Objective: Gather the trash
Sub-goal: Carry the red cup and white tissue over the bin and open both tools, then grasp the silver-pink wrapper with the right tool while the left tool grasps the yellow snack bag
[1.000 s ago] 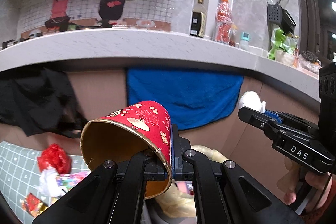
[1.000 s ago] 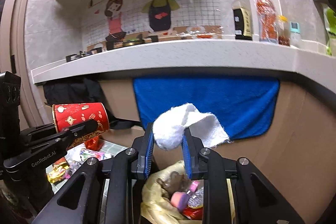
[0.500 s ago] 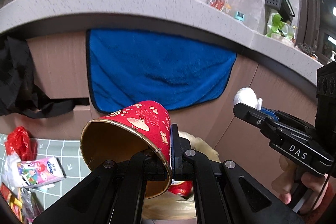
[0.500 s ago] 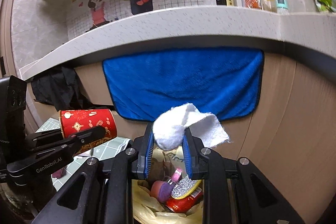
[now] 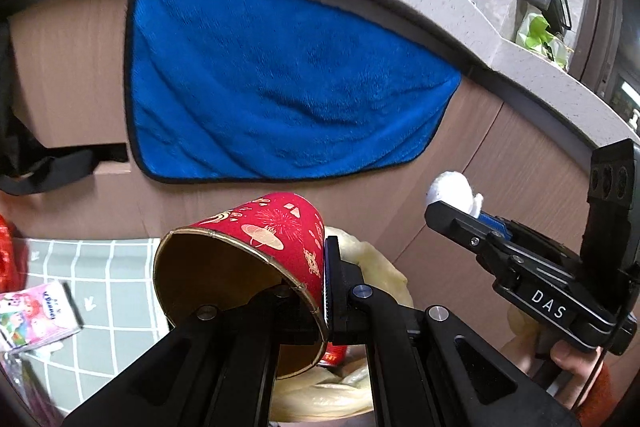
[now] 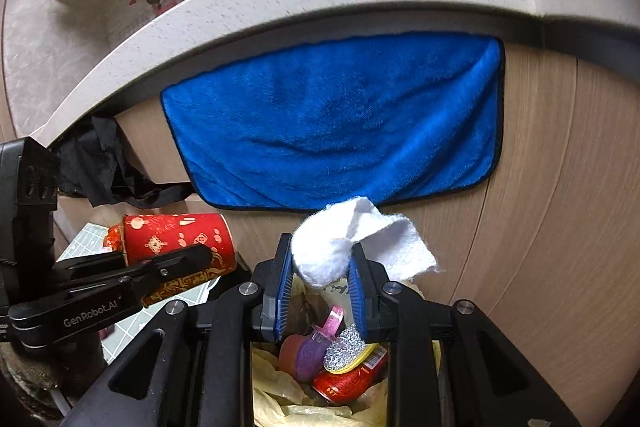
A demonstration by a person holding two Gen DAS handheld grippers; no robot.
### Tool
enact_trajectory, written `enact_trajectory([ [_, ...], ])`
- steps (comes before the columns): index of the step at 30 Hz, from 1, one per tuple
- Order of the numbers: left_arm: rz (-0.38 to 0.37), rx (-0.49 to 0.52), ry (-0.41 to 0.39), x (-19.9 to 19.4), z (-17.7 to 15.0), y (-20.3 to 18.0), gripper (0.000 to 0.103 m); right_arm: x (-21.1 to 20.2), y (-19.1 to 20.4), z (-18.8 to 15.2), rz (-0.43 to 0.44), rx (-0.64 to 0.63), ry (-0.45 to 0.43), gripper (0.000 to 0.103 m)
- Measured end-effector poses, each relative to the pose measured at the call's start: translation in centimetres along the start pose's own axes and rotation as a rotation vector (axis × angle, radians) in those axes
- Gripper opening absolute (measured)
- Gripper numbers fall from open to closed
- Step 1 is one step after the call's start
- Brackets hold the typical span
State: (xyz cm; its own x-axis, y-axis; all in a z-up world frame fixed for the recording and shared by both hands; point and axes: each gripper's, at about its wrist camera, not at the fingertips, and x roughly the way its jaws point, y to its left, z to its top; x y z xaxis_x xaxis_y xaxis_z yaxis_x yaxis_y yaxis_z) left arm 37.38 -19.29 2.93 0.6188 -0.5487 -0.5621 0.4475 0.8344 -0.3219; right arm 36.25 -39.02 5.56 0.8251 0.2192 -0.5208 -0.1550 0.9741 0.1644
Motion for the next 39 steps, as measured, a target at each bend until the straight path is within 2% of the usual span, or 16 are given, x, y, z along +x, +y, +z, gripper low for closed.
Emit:
enact_trajectory([
  [1,-0.015,0.005,0.012,0.5,0.0,0.2,0.005,0.4,-0.4,0.0,0.003,0.011,0.006,0.027],
  [2,-0.052,0.003,0.036,1.2,-0.1,0.5,0.008,1.0,-0.7,-0.1,0.010,0.025,0.025,0.032],
  [4,-0.099,-0.034,0.069,2.1,-0.3,1.6,0.030,2.0,-1.3,-0.3,0.017,0.062,0.062,0.041],
  [5,-0.106,-0.062,0.074,2.3,-0.4,2.3,0.045,2.4,-1.6,-0.5,0.019,0.078,0.081,0.042],
  [6,-0.108,-0.080,0.072,2.2,-0.6,2.7,0.048,2.8,-1.8,-0.8,0.017,0.085,0.101,0.043],
  [11,-0.109,-0.140,0.047,0.1,-0.5,4.4,0.050,2.9,-1.3,-2.0,-0.009,0.071,0.116,0.043],
  [14,-0.143,-0.153,0.061,-0.7,-0.3,4.4,0.050,2.4,-0.7,-2.2,-0.016,0.078,0.094,0.043],
  [17,-0.128,-0.149,0.035,-2.3,-0.2,4.4,0.050,1.4,-0.3,-2.2,-0.036,0.079,0.060,0.043],
  [19,-0.101,-0.151,0.013,-3.9,-0.5,4.7,0.050,0.5,0.0,-2.2,-0.037,0.085,0.037,0.043],
  [23,0.027,-0.121,-0.046,-8.1,-2.3,6.2,0.050,-1.1,0.9,-2.5,-0.027,0.097,-0.006,0.043],
  [26,0.138,-0.101,-0.078,-11.5,-3.9,8.0,0.050,-1.4,2.4,-2.9,0.032,0.120,-0.031,0.043],
  [28,0.181,-0.109,-0.085,-13.7,-4.8,9.6,0.050,-1.2,4.3,-3.2,0.086,0.121,-0.042,0.043],
  [32,0.316,-0.102,-0.116,-18.8,-6.0,14.4,0.050,-0.1,8.6,-3.7,0.176,0.114,-0.036,0.043],
  [35,0.367,-0.182,-0.144,-21.9,-7.2,19.0,0.050,1.1,12.5,-4.0,0.234,0.084,-0.004,0.043],
  [39,0.384,-0.315,-0.158,-24.0,-9.8,25.0,0.050,2.9,17.3,-4.7,0.256,-0.006,0.054,0.043],
])
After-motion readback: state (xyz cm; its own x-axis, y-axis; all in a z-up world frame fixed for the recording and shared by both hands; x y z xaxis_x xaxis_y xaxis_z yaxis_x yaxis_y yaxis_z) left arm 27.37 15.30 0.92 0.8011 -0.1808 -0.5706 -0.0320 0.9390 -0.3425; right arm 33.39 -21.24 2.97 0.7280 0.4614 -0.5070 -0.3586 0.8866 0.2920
